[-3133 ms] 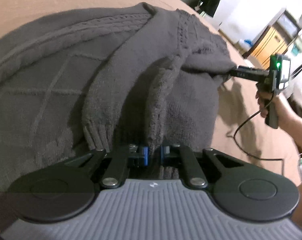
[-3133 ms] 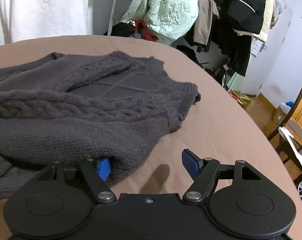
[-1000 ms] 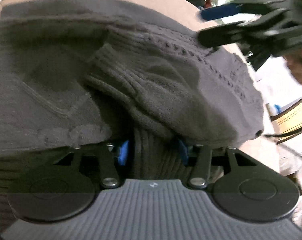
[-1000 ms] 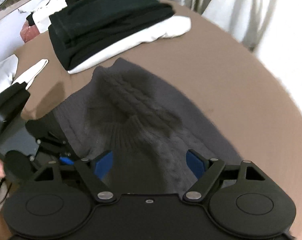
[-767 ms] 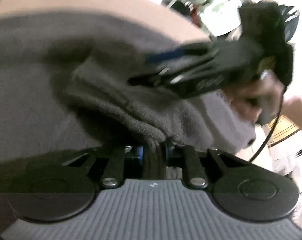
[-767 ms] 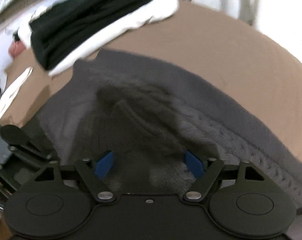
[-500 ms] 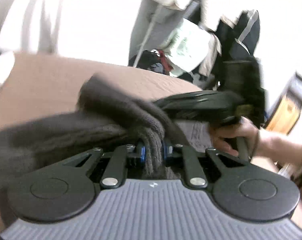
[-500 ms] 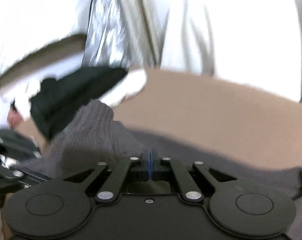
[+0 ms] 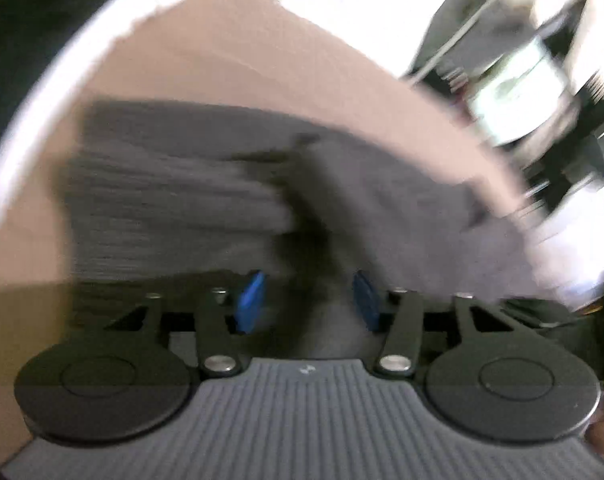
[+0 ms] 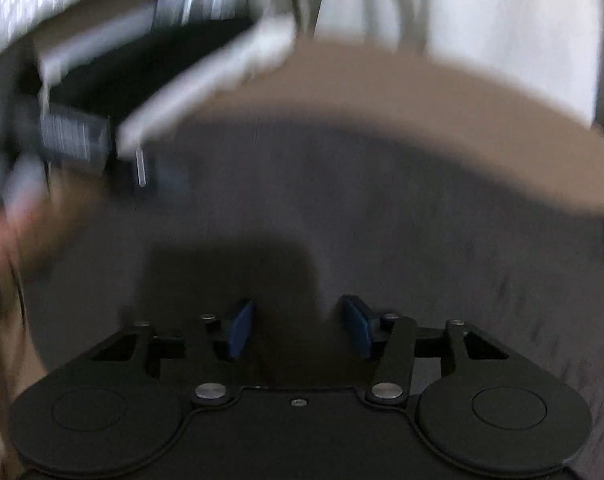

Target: Fold clothes

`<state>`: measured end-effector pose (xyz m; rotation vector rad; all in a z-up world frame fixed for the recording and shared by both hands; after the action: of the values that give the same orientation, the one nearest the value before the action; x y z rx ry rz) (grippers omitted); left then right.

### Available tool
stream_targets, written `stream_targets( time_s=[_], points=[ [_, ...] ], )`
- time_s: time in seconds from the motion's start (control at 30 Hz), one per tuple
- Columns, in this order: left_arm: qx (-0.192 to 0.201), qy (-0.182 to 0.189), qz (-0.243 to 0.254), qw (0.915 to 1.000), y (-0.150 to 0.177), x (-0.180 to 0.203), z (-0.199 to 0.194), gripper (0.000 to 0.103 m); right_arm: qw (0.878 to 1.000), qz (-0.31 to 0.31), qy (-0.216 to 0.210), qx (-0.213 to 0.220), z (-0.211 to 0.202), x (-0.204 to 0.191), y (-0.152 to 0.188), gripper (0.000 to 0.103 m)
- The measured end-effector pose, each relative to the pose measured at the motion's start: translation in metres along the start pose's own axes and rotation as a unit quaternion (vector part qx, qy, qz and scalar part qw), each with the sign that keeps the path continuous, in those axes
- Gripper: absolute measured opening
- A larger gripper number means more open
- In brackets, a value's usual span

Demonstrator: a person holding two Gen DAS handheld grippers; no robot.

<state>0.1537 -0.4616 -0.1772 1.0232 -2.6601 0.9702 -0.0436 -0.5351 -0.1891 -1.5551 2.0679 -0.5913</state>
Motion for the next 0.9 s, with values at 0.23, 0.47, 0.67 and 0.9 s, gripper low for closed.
stream_targets(
  time_s=[0.23,0.47,0.67,0.9],
  points=[
    [0.029,-0.135,0.004,0.9905,-0.01,-0.042,-0.01,0.063,0.998,0.036,0.001,0.044,-0.029,-0.014,0.018,0.063],
    [0.041,-0.146,-0.034,0.9878,-0.028,-0.063,0.021,0.065,0.995,0.008,-0.086,0.046,-0.029,-0.069,0.021,0.063],
    [0.079,-0.188,0.025,0.9787,-0.014,-0.05,0.042,0.076,0.99,-0.077,-0.122,0.0,-0.004,-0.133,0.039,0.063],
    [0.081,-0.119,-0.001,0.9895,-0.022,-0.067,0.05,0.05,0.972,-0.209,-0.107,-0.01,0.004,-0.19,0.037,0.063]
  ],
)
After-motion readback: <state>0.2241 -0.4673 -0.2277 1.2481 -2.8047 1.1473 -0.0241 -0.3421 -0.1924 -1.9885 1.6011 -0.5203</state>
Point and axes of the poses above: each gripper's, at about its wrist camera, not at the fingertips, and z roughly the way its jaws point, x to its right, y to its underside, the point moved 4 cm from there along z, roughly the way its jaws point, and after that the axes turned 2 degrees about -y, right-handed, at the moved point
